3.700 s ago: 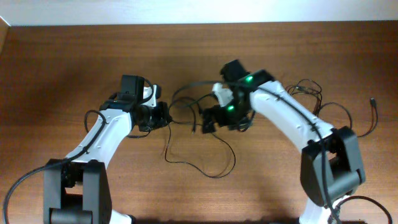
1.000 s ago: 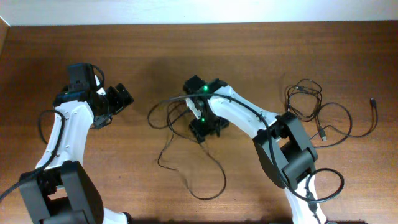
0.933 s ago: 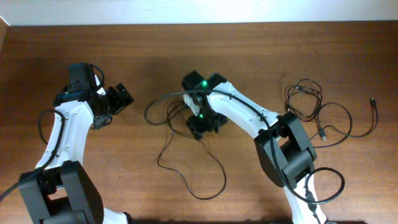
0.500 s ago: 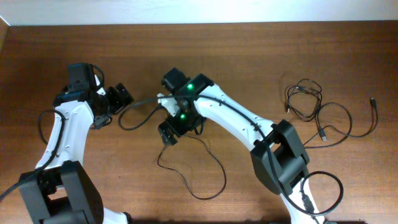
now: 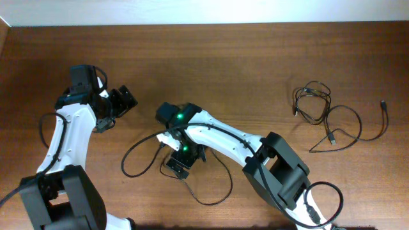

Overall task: Untangle cables
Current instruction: 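Lift the held cable upward with the right gripper at center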

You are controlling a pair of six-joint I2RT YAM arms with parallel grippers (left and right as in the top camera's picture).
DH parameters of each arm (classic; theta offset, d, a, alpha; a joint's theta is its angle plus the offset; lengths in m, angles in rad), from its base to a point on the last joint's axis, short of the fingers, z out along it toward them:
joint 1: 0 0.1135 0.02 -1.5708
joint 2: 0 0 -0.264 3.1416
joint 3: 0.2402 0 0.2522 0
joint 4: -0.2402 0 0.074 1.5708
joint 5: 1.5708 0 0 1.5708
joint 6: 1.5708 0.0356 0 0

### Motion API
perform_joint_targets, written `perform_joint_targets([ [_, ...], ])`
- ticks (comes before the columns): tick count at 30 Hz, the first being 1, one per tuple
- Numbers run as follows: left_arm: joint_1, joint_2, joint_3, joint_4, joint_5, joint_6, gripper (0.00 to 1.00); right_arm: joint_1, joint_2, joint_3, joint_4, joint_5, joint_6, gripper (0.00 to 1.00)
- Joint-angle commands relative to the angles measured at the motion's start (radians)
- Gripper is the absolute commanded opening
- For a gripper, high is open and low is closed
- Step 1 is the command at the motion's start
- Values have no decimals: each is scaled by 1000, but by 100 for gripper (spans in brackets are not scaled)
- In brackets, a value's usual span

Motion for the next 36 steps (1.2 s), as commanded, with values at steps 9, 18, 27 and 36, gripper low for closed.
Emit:
perform_joint_targets([
  [9,1,-2,-10,2,-3,-9,99,4,-74,-9,3,-262,-114,92],
  [18,1,-2,-10,3,-3,-9,99,-36,-77,-148,275,-258,81,4],
  [27,1,-2,-10,3,0,-9,99,-248,-79,36,370,-435,237,4],
  [36,1,-2,-10,3,0,-9,99,-281,-70,22,412,139,443,12],
])
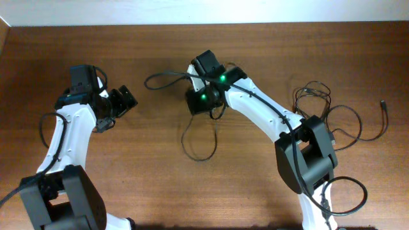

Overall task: Untangle cables
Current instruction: 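Lift the held cable upward with the right gripper at center, then carry the black cable right toward the coiled cables with the right gripper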

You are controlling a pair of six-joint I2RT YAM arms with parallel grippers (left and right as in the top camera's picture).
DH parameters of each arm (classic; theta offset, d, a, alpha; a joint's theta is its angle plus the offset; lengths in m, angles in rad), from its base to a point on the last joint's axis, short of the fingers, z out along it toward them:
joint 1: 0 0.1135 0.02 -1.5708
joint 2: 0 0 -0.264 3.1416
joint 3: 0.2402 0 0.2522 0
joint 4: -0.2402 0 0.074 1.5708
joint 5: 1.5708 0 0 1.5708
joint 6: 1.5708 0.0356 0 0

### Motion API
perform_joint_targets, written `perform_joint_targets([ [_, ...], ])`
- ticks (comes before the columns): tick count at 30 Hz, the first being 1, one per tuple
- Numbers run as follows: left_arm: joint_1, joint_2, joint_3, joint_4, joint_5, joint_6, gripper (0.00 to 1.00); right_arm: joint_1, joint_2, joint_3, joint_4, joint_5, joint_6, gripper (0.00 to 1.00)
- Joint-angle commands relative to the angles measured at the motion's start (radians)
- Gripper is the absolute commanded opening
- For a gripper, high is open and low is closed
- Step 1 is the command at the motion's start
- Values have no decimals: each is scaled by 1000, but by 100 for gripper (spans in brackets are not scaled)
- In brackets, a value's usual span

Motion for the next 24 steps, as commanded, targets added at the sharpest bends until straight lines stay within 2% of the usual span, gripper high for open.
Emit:
perform_joint_targets([
  [1,1,-2,-10,3,0,-9,99,10,-10,3,1,208,31,13],
  [6,1,-2,-10,3,0,-9,99,10,38,-2,3,315,30,13],
  [8,1,-2,-10,2,0,-9,99,10,70,-2,12,362,30,17],
  [9,1,-2,-10,2,0,-9,99,8,82,-2,21,384,29,26],
  [10,1,-2,-10,3,1,-9,99,8,85,-2,32,383,8,49],
  [12,1,-2,-10,3,1,-9,99,9,87,-2,47,383,-30,77],
  [14,1,-2,-10,5,1,-9,99,6,87,-2,35,346,-30,93],
  [15,1,-2,-10,6,7,-8,99,-10,74,2,37,261,-30,98],
  [17,1,-2,-10,6,8,-9,99,-67,52,38,39,32,-30,100],
  [18,1,-2,-10,6,8,-9,99,-85,52,51,39,-19,-30,100],
  [21,1,-2,-10,9,8,-9,99,-108,53,39,32,-53,-43,98],
  [24,1,-2,-10,9,8,-8,99,-80,53,5,36,-48,-128,98],
])
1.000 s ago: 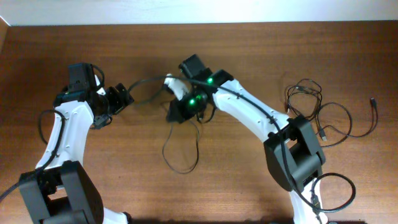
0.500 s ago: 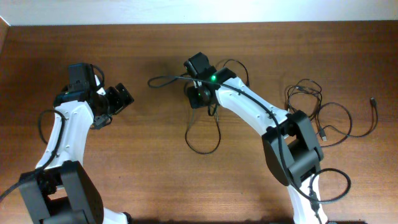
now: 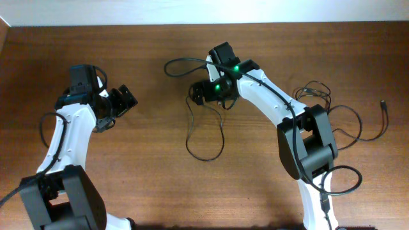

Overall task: Untangle cables
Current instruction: 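Carry the black cable right toward the coiled cables with the right gripper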

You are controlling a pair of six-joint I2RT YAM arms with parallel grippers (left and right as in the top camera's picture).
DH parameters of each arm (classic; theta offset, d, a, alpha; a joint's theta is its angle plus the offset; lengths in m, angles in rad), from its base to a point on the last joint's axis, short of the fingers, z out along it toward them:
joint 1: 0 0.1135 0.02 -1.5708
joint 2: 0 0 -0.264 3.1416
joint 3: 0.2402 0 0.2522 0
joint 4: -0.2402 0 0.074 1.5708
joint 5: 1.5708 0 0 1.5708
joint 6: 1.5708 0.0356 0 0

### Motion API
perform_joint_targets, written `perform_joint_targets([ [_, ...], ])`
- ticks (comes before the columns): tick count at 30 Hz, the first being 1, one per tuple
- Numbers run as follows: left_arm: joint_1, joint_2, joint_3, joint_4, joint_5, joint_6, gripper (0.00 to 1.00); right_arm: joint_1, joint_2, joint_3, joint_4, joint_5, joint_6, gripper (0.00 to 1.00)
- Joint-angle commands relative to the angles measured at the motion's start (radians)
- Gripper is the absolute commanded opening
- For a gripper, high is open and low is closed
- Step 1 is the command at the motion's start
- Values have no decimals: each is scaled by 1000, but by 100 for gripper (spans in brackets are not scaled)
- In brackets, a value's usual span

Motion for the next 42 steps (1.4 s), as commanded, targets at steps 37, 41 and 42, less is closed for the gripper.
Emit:
perform_joint_targets([
  [37,1,-2,-10,2,15,-8,99,120,-210,191,-305,-247,-259,4],
  [41,1,-2,-10,3,15,-8,99,117,-433,192,-291,-239,-307,4],
  [42,1,-2,-10,3,15,-9,99,116,-468,192,-288,-219,-307,4],
])
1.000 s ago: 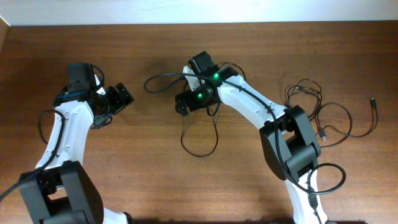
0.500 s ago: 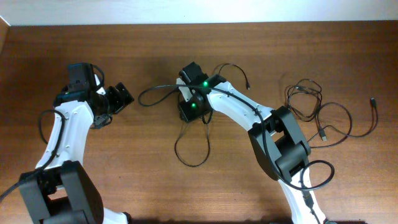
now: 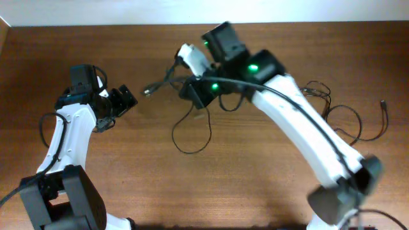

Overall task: Untangle cables
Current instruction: 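Carry the black cable right toward the coiled cables with the right gripper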

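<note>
A black cable [image 3: 192, 131] hangs from my right gripper [image 3: 195, 93], which is shut on it above the middle of the table. Its loop trails toward the front and its plug end [image 3: 147, 91] sticks out to the left. The right arm is raised high, close to the camera. A tangle of other black cables [image 3: 323, 112] lies at the right, with one loose end [image 3: 383, 104] farther right. My left gripper [image 3: 124, 101] stands at the left, open and holding nothing, a short way from the plug end.
The brown wooden table [image 3: 77, 191] runs to a pale wall edge along the back. The left arm's white links curve down the left side. Part of the right-hand tangle is hidden under the right arm.
The right arm has risen toward the camera and shifted a little left with the cable. The cable's free end now points left toward the left gripper. The left arm has not moved.
My right gripper was first down on the cable at the front middle of the table. Then it held the cable up near the table's centre, then slightly farther right. Now it holds it higher, with the loop dangling. The right-hand tangle and left arm stayed put.
</note>
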You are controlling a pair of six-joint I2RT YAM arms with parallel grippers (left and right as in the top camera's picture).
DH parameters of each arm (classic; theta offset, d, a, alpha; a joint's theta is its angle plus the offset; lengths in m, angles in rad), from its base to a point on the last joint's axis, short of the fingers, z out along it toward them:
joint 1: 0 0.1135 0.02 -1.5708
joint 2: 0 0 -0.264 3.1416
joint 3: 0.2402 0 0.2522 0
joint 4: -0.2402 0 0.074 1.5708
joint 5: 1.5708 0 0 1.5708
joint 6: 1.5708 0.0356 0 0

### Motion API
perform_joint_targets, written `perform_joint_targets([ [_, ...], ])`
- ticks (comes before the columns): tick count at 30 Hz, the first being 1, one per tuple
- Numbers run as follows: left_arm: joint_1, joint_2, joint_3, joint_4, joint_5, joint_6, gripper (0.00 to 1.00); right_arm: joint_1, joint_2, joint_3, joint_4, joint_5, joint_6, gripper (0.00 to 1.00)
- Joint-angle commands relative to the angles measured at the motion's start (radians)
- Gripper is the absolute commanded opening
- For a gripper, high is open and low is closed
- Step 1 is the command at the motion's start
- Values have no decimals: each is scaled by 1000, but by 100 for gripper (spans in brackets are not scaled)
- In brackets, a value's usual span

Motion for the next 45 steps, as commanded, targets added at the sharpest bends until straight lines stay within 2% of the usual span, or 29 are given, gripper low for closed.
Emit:
perform_joint_targets([
  [1,1,-2,-10,0,11,-9,99,-6,-126,12,4,46,-34,4],
  [4,1,-2,-10,0,11,-9,99,-7,-181,12,-24,198,-33,4],
  [7,1,-2,-10,0,11,-8,99,-32,-159,9,-98,209,-33,4],
  [13,1,-2,-10,0,11,-8,99,-228,-62,8,-252,196,-26,4],
  [19,1,-2,-10,-1,11,-8,99,-416,127,8,-335,197,-26,4],
  [25,1,-2,-10,-1,11,-9,99,-565,319,6,-337,198,-26,4],
  [31,1,-2,-10,-1,11,-8,99,-625,460,-19,-327,239,-25,4],
  [36,1,-2,-10,-1,11,-8,99,-682,475,-27,-325,545,120,4],
  [39,1,-2,-10,0,11,-9,99,-742,475,-27,-326,560,205,4],
  [44,1,-2,-10,0,16,-9,99,-770,468,-21,-323,560,209,4],
  [45,1,-2,-10,0,19,-9,99,-767,459,-3,-328,553,209,10],
])
